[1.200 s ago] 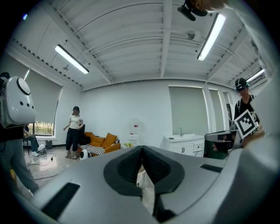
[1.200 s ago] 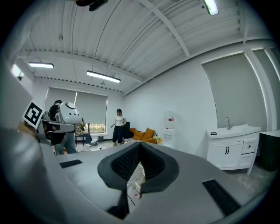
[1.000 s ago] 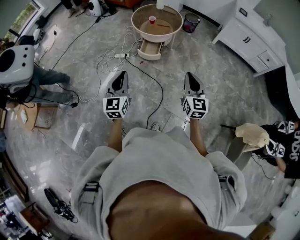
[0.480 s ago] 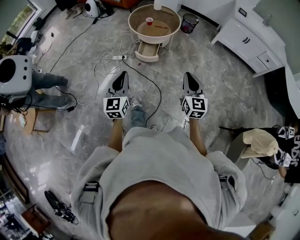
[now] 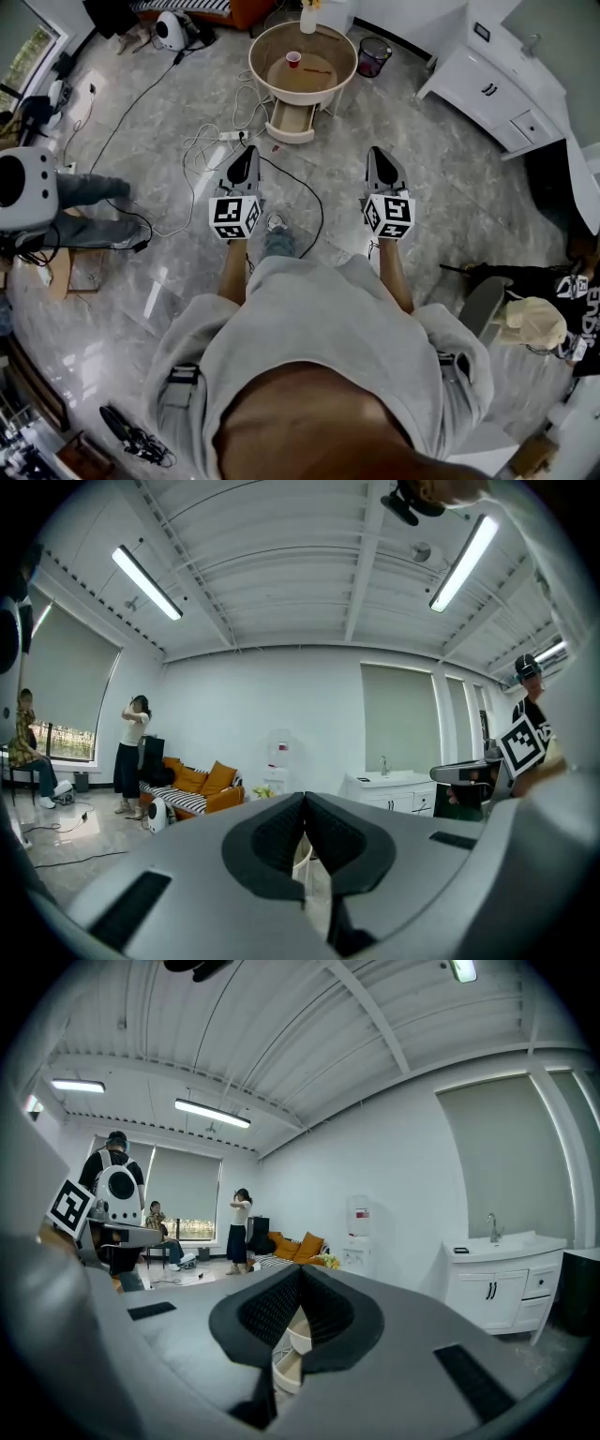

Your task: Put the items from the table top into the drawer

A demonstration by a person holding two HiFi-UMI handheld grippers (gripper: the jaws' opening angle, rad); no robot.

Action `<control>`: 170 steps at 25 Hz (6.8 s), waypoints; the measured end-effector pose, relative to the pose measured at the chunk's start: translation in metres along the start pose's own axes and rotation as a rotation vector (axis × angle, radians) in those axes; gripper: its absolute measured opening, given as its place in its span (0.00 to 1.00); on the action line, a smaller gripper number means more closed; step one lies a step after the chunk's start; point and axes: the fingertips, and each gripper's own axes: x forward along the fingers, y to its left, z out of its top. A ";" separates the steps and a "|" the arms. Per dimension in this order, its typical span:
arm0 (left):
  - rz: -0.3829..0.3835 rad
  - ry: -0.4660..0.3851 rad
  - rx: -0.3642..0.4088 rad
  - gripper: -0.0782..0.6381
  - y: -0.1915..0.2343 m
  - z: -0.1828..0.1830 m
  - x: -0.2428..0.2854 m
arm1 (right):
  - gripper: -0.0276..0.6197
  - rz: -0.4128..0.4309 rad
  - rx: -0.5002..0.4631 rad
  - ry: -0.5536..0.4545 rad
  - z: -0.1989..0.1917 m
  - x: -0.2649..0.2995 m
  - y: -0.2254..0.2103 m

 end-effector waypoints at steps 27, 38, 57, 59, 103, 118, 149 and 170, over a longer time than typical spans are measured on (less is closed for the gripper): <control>-0.101 0.009 -0.025 0.13 0.202 0.019 0.195 | 0.08 -0.081 -0.016 0.019 0.038 0.261 0.040; -0.107 0.039 -0.031 0.13 0.200 0.005 0.216 | 0.08 -0.085 0.001 0.047 0.022 0.275 0.023; -0.020 0.113 0.002 0.13 0.174 0.012 0.357 | 0.08 0.045 0.048 0.099 0.010 0.394 -0.084; 0.000 0.118 0.001 0.13 0.171 0.014 0.372 | 0.08 0.066 0.050 0.103 0.011 0.407 -0.098; -0.109 0.405 -0.108 0.13 0.246 -0.190 0.449 | 0.08 0.121 0.094 0.384 -0.190 0.574 -0.051; -0.061 0.436 -0.204 0.13 0.215 -0.251 0.461 | 0.08 0.226 -0.043 0.516 -0.292 0.632 -0.103; -0.023 0.574 -0.250 0.13 0.221 -0.339 0.451 | 0.23 0.585 -0.629 1.048 -0.515 0.778 -0.147; -0.010 0.545 -0.243 0.13 0.226 -0.369 0.446 | 0.14 0.577 -0.548 0.937 -0.521 0.772 -0.140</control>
